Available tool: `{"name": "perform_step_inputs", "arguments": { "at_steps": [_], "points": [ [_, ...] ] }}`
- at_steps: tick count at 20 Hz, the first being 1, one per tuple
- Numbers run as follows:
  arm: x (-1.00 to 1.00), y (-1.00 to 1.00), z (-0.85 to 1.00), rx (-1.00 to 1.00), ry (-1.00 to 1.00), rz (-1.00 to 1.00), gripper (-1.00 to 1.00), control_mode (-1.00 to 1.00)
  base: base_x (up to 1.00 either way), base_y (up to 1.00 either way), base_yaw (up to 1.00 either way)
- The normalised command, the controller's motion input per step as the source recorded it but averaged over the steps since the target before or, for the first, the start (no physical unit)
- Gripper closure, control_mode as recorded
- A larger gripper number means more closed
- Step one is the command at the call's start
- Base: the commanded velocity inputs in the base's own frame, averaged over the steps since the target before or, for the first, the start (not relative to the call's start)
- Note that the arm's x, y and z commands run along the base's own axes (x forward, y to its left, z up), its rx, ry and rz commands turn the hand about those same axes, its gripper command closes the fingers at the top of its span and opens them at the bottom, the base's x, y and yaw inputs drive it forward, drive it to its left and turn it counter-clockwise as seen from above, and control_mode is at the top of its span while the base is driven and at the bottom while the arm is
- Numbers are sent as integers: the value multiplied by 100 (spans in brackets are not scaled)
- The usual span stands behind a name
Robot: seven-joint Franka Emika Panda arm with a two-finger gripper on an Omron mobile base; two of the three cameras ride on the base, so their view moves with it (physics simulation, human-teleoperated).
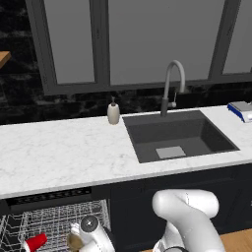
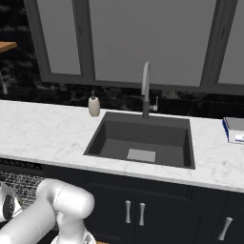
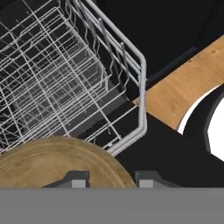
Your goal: Pick up the cup and bowl from the counter, place them in the dishwasher, and close the dishwasher door.
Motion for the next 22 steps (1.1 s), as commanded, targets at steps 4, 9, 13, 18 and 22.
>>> {"name": "perform_step_inputs", "arguments": {
  "at_steps": [4,9,13,18,22],
  "points": [
    [35,6,-26,0,4,-9,100,-100,0,0,0],
    [21,2,-11,-1,-2,-14,100,-100,0,0,0],
    [30,9,-54,-6,-8,-22,100,-100,0,0,0],
    [9,15,-74,-4,-5,-13,100,-100,0,0,0],
    [-5,11,-59,0,4,-7,100,-100,0,0,0]
  ]
}}
